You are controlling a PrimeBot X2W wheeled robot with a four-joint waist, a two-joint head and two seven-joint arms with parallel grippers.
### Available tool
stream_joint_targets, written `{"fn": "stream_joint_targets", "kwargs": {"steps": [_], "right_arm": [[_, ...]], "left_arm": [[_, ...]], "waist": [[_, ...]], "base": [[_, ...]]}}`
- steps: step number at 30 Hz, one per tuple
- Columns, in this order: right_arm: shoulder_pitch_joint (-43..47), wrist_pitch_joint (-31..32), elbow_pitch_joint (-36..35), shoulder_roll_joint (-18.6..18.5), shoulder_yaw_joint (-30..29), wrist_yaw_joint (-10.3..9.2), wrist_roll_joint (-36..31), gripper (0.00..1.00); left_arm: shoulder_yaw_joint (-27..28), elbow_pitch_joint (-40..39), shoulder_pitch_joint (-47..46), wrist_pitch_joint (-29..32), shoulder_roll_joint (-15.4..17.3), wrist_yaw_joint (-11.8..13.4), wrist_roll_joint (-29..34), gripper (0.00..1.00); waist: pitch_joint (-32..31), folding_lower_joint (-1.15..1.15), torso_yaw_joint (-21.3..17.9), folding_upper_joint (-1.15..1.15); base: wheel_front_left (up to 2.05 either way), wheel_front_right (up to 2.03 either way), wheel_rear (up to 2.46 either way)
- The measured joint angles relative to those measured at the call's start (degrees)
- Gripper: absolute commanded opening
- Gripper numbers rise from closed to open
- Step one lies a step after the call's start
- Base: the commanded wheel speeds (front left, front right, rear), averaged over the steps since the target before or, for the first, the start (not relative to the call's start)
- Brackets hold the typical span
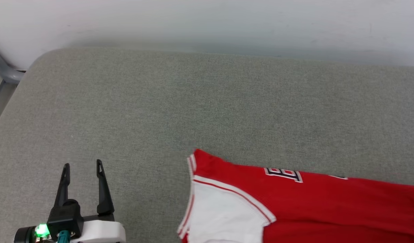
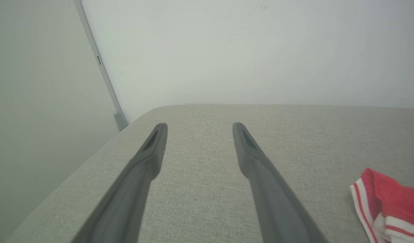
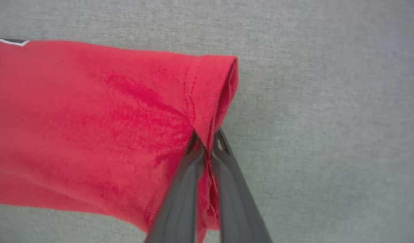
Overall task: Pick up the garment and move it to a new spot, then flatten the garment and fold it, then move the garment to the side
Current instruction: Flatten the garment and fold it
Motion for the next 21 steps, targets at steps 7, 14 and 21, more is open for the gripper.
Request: {"fn": "stream_joint_targets", "kwargs": {"steps": [7,14,21], "right_arm": [[-0.57,-0.01,5.11,-1.27,-3.66,0.0,-1.86,0.0],[0.49,-0.25,0.35,-0.62,-3.83,-0.02,1.2,0.0],[5.75,1.91,-12.81,0.66,-3.92,-0.03,3.88,0.0]], "left_arm": [[-0.09,0.65,0.01,0.0,-0.97,-1.77,1.36,1.0],[0.24,1.26,1.17,0.0,-1.41,-2.5,2.18,1.0],[1.02,1.49,2.07,0.0,-1.48,-3.02,2.36,1.0]], "waist": [[-0.33,0.0,-0.06,0.0],[-1.55,0.0,-0.55,0.0],[-2.55,0.0,-0.95,0.0]], "base": [[0.0,0.0,0.0],[0.0,0.0,0.0],[0.0,0.0,0.0]]}}
